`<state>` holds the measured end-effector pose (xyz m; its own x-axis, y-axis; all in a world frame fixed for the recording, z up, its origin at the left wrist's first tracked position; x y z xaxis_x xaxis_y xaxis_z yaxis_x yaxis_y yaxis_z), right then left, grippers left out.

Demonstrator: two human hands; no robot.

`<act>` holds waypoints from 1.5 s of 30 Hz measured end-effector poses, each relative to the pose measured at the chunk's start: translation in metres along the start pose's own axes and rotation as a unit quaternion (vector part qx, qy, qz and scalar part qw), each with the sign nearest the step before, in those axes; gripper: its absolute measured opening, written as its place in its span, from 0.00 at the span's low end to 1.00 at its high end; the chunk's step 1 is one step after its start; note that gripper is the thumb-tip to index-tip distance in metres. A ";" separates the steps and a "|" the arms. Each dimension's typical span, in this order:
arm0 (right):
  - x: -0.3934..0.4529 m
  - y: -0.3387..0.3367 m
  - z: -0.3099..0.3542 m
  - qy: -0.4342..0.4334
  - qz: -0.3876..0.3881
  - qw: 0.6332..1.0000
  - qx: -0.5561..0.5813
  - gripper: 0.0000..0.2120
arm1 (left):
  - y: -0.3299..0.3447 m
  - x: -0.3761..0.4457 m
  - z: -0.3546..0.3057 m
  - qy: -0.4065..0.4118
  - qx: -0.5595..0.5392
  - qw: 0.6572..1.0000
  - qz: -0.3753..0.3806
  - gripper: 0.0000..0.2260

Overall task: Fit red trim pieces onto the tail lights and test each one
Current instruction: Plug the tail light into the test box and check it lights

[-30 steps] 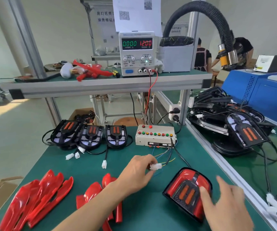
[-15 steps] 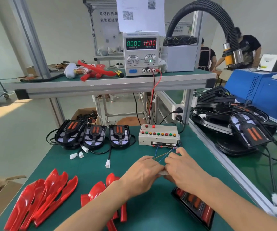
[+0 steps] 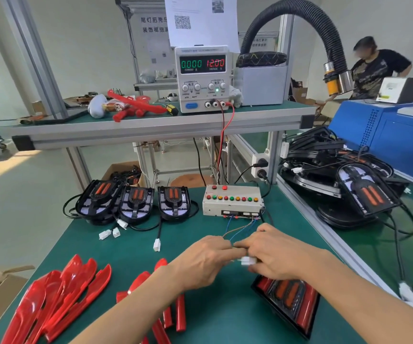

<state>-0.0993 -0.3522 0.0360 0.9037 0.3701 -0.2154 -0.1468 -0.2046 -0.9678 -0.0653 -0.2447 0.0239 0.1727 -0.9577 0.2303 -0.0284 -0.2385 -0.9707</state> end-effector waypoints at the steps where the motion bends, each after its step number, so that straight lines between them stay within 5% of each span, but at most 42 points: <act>1: -0.002 0.000 -0.002 0.000 0.002 1.000 0.005 0.12 | 0.002 -0.004 0.003 -0.009 0.001 1.000 0.006 0.18; 10: -0.010 0.008 -0.027 0.073 -0.116 0.988 0.069 0.12 | 0.013 -0.008 0.006 -0.068 -0.006 0.998 0.016 0.20; 13: -0.021 0.014 -0.026 0.078 -0.162 0.980 0.088 0.10 | 0.003 -0.012 0.000 -0.115 -0.073 0.989 -0.054 0.22; 19: -0.043 0.020 -0.006 0.079 -0.269 0.936 0.211 0.12 | 0.005 0.003 -0.019 -0.261 -0.317 0.903 -0.128 0.16; 21: -0.055 0.023 -0.003 0.116 -0.281 0.919 0.253 0.21 | 0.012 0.007 -0.022 -0.281 -0.367 0.879 -0.114 0.13; 23: -0.078 0.034 -0.006 0.194 -0.307 0.874 0.321 0.29 | 0.016 0.006 -0.021 -0.296 -0.376 0.872 -0.103 0.10; 25: -0.120 0.055 -0.017 0.336 -0.372 0.772 0.392 0.25 | 0.018 0.003 -0.017 -0.313 -0.385 0.863 -0.096 0.09; 28: -0.165 0.102 -0.015 0.504 -0.288 0.656 0.482 0.23 | 0.020 -0.002 -0.013 -0.328 -0.404 0.850 -0.080 0.09; 31: -0.160 0.130 0.000 0.497 -0.184 0.616 0.583 0.21 | 0.022 -0.004 -0.015 -0.339 -0.408 0.845 -0.064 0.05; 37: -0.134 0.140 -0.002 0.466 -0.200 0.479 0.717 0.23 | 0.013 -0.001 -0.023 -0.319 -0.363 0.874 -0.053 0.03; 45: -0.104 0.127 0.017 0.412 -0.159 0.412 0.797 0.21 | 0.010 -0.008 -0.037 -0.290 -0.337 0.895 -0.042 0.06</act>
<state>-0.2190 -0.4013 -0.0668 0.7118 -0.4201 -0.5629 0.5488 0.8328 0.0725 -0.1036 -0.2451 0.0151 0.6781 -0.7340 0.0372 -0.5451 -0.5362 -0.6445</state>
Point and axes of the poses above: each hand's wrist, its own x-axis towards the middle knuckle, its own y-axis out of the palm, z = x × y, the point moved 7 cm from there along x, towards the middle knuckle, and after that the axes turned 6 degrees about z, right-handed, at the moved point
